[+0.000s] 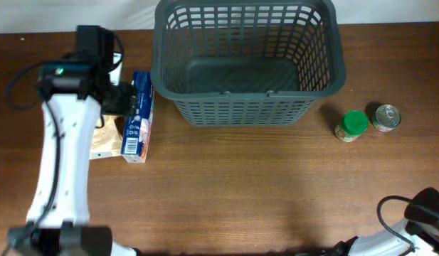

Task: Pack container
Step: 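Lower the left gripper and grasp the blue box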

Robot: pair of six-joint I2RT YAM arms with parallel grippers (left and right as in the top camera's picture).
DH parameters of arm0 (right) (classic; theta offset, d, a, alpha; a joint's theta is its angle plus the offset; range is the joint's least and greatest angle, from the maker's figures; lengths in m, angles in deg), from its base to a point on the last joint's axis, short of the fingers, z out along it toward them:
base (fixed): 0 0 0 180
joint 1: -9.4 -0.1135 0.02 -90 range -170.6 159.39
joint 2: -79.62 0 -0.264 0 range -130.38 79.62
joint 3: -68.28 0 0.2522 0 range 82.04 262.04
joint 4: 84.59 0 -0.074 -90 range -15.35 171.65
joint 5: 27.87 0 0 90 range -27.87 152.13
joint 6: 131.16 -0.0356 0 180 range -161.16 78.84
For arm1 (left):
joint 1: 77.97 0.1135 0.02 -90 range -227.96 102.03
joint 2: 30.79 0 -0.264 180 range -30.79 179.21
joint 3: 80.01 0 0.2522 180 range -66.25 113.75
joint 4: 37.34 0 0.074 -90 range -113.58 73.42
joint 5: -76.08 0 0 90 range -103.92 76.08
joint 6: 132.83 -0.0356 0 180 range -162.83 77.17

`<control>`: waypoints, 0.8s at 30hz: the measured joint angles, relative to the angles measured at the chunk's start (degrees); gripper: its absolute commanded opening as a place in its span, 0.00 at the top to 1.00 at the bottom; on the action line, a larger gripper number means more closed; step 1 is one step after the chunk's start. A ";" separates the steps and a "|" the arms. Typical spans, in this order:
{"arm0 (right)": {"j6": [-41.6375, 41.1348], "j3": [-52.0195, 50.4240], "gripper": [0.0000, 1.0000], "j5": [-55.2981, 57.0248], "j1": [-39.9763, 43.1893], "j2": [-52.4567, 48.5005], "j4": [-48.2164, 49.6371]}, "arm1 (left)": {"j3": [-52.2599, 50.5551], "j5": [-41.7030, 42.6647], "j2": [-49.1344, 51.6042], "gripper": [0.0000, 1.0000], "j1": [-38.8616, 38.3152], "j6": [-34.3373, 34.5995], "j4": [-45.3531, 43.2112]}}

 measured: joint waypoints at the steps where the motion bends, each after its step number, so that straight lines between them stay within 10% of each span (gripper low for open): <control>1: 0.04 0.00 0.01 0.13 0.28 -0.07 -0.02 | 0.00 0.55 1.29 0.15 0.00 -0.61 0.02; 18: 0.00 0.00 0.01 0.17 0.46 -0.09 -0.02 | 0.00 13.49 30.99 0.15 4.63 -11.98 -12.46; 24: 0.02 0.00 0.01 0.20 0.46 -0.09 -0.02 | 0.00 14.53 34.03 0.70 4.59 -13.25 -13.33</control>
